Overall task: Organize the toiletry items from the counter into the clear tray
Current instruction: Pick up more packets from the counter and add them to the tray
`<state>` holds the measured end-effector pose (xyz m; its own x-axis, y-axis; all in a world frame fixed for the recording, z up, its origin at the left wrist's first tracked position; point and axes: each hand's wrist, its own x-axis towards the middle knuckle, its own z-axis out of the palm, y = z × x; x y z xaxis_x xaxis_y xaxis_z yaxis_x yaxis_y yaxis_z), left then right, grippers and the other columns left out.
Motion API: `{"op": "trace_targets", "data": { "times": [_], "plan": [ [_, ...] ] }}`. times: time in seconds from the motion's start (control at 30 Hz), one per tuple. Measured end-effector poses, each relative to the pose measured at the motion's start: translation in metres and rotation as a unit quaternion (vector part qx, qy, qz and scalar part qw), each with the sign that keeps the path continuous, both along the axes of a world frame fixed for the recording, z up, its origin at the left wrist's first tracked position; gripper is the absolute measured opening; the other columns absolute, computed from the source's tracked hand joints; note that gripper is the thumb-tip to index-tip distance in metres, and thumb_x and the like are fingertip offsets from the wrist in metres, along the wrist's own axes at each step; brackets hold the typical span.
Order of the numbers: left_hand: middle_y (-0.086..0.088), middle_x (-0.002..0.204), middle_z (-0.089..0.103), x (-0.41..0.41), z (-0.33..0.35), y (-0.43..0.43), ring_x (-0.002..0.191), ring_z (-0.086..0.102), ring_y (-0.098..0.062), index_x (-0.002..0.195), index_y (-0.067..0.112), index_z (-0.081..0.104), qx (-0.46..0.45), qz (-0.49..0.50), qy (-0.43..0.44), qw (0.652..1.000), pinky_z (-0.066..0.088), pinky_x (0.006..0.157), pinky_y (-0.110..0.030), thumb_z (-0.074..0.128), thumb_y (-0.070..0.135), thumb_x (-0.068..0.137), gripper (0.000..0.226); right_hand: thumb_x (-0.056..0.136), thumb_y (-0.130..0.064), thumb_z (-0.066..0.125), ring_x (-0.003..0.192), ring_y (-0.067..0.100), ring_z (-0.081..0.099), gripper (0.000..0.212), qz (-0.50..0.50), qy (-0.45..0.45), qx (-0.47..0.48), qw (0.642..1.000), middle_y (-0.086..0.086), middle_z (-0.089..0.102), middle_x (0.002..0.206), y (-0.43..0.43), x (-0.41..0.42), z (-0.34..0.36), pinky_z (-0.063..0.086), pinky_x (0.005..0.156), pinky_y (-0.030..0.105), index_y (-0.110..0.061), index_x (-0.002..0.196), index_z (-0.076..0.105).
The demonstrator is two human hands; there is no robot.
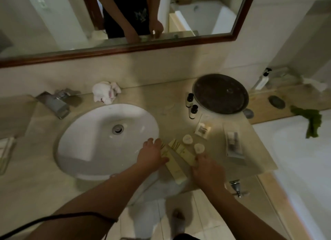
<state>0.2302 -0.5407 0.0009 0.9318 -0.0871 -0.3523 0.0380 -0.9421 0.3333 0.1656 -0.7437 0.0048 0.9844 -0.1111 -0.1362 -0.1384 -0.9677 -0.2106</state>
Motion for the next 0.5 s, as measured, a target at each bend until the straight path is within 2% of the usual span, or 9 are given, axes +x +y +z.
{"op": "trace_targets", "data": {
  "times": [0.13,0.3,0.4,0.5],
  "plan": [
    [-0.012,0.124,0.048,0.008,-0.004,-0.01,0.115,0.044,-0.031,0.131,0.015,0.039,-0.015,0.045,0.008,0.999,0.045,0.091,-0.042,0.078,0.045,0.069,0.08,0.083,-0.04,0.063,0.09,0.025,0.064,0.036,0.005,0.009,0.035,0.999,0.004,0.063,0.104,-0.008,0.007,-0.012,0.051,0.071,0.036,-0.02,0.111,0.058],
    [-0.011,0.124,0.045,0.013,-0.005,-0.015,0.117,0.04,-0.03,0.132,0.016,0.039,-0.039,0.088,0.007,0.995,0.045,0.092,-0.042,0.08,0.038,0.068,0.079,0.083,-0.042,0.062,0.094,0.027,0.063,0.043,0.014,0.045,0.051,0.998,0.007,0.06,0.111,-0.014,0.014,-0.014,0.051,0.077,0.037,-0.02,0.119,0.056],
    [-0.013,0.125,0.045,0.017,-0.006,-0.014,0.119,0.04,-0.031,0.132,0.015,0.041,-0.067,0.128,0.017,0.989,0.042,0.095,-0.042,0.08,0.033,0.069,0.076,0.085,-0.04,0.059,0.089,0.027,0.063,0.035,0.033,0.04,0.05,0.997,0.006,0.06,0.107,-0.012,0.015,-0.014,0.051,0.075,0.037,-0.018,0.112,0.057],
    [-0.014,0.128,0.05,0.02,-0.008,-0.011,0.12,0.044,-0.032,0.133,0.014,0.044,-0.091,0.174,0.027,0.98,0.041,0.098,-0.041,0.081,0.032,0.069,0.076,0.089,-0.036,0.056,0.085,0.022,0.062,0.021,0.025,0.035,0.087,0.995,0.002,0.061,0.101,-0.01,0.014,-0.012,0.048,0.071,0.034,-0.02,0.101,0.059]
  ]
}}
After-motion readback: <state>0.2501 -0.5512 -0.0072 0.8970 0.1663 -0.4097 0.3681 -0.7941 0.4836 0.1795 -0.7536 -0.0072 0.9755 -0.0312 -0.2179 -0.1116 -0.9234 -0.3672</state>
